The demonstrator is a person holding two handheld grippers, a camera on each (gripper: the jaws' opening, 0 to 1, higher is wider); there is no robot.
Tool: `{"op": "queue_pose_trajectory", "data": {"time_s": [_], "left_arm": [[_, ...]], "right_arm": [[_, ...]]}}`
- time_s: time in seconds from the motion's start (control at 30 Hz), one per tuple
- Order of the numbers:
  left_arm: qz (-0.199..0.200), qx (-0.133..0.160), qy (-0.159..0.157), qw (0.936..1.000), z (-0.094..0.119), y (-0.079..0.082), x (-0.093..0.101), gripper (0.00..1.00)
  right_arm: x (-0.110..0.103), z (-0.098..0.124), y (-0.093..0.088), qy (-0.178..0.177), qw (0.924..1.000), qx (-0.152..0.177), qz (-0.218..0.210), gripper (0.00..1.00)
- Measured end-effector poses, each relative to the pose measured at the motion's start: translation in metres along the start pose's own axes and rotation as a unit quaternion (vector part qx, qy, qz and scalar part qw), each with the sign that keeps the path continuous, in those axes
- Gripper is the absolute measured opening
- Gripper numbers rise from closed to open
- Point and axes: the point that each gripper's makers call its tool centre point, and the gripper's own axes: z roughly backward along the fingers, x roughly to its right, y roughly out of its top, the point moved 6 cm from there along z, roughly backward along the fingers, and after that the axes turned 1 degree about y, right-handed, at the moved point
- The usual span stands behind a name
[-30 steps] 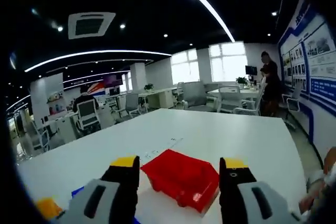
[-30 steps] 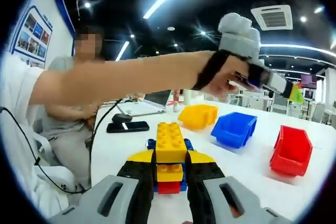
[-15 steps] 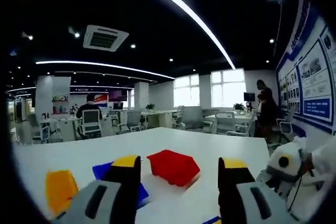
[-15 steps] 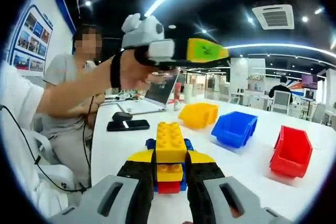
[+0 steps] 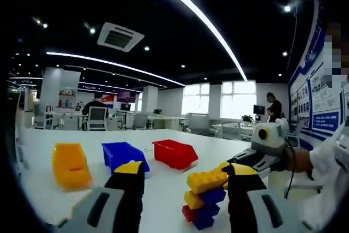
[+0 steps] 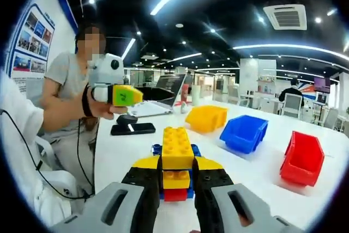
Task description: Take apart the toy blocks one by one and place each separated block into its matching bin, sorting the blocks by their type until all the connected pieces are disassembled and separated into the correct bins
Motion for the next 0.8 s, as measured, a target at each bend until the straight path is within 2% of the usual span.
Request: {"op": "queue_pose_trajectory", "data": {"time_s": [0.1, 0.2, 0.3, 0.4, 0.53, 0.6, 0.67, 0.7, 0.73, 0.8], "left_arm": [[0.008, -0.002, -0.007, 0.9999, 0.002, -0.011, 0.004, 0.62], [0.022, -0.025, -0.016, 0.9993, -0.007, -0.035, 0.011, 0.61], [0.01, -0.045, -0.025, 0.9986, -0.018, -0.052, 0.021, 0.61], [0.014, -0.041, -0.026, 0.9987, -0.028, -0.057, 0.029, 0.57], [0.0, -0.041, -0.019, 0.999, -0.041, -0.061, 0.036, 0.55], [0.007, -0.037, -0.018, 0.9991, -0.045, -0.061, 0.038, 0.53], [-0.005, -0.038, -0.004, 0.9993, -0.049, -0.062, 0.036, 0.48], [-0.003, -0.038, 0.017, 0.9991, -0.049, -0.062, 0.031, 0.45], [0.0, -0.039, 0.009, 0.9992, -0.05, -0.062, 0.032, 0.45], [-0.003, -0.038, 0.019, 0.9991, -0.051, -0.061, 0.033, 0.44]], "right_arm": [[0.0, 0.0, 0.0, 0.0, 1.0, -0.001, 0.0, 0.24], [0.0, 0.0, 0.0, -0.001, 1.0, -0.001, 0.0, 0.23], [-0.001, 0.0, 0.0, -0.002, 1.0, -0.001, -0.001, 0.23], [-0.001, 0.0, 0.0, -0.003, 1.0, -0.003, -0.001, 0.23], [-0.003, -0.001, 0.001, -0.001, 1.0, -0.004, 0.0, 0.23], [-0.004, -0.001, 0.001, -0.001, 1.0, -0.004, -0.001, 0.23], [-0.005, -0.001, 0.001, -0.001, 1.0, -0.005, 0.0, 0.23], [-0.005, 0.0, 0.0, -0.003, 1.0, -0.005, -0.002, 0.23], [-0.006, 0.0, 0.0, -0.008, 0.9999, -0.005, -0.008, 0.23], [-0.007, 0.0, 0.0, -0.015, 0.9998, -0.005, -0.01, 0.23]]}}
